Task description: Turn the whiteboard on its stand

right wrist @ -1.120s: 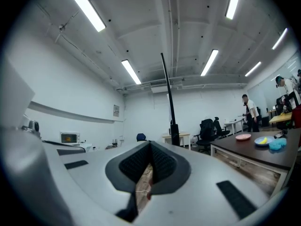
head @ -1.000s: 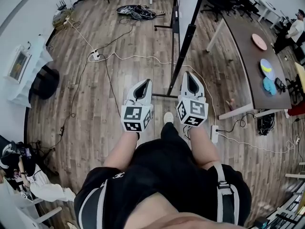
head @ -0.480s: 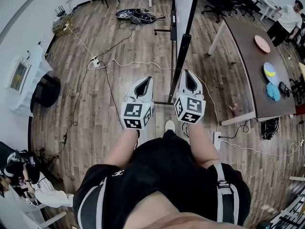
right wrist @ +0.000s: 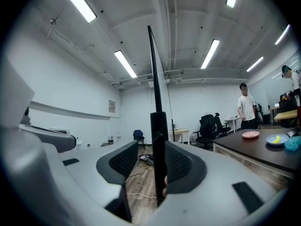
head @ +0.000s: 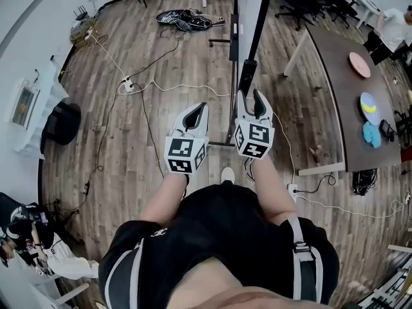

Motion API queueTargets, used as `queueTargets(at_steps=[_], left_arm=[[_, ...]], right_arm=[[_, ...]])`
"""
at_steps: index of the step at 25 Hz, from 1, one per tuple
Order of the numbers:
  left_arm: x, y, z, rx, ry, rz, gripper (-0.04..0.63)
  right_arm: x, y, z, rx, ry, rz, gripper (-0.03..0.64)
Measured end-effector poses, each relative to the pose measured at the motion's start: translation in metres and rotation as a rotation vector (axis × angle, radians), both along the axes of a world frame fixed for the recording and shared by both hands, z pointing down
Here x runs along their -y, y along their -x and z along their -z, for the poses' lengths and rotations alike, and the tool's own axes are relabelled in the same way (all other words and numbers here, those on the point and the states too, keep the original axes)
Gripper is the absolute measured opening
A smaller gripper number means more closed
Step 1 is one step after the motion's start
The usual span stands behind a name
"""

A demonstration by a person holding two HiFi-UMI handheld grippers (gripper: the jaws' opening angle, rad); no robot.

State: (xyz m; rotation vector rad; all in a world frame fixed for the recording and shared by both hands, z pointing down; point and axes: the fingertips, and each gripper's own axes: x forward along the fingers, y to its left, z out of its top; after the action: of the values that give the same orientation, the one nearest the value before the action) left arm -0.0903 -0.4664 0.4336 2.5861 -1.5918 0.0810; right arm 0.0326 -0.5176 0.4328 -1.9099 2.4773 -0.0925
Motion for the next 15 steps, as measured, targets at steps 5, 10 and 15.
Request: queueTargets(at_steps=[5, 10, 15], left_arm=[[0.018, 0.011, -0.001, 0.008, 0.003, 0.027, 0.009], [0.026, 0.015, -0.005, 0.013, 0.013, 0.05, 0.009], [0.032, 0.015, -0.006, 0.015, 0.023, 0.05, 0.009]], right_arm=[[0.036, -0.001, -0.011, 0.003, 0.038, -0.025, 0.195], [0.066, -0.001, -0.022, -0.01, 0.081, -0.035, 0.213], [0.084, 0.002, -0.034, -0.039, 0.125, -0.048, 0.213]])
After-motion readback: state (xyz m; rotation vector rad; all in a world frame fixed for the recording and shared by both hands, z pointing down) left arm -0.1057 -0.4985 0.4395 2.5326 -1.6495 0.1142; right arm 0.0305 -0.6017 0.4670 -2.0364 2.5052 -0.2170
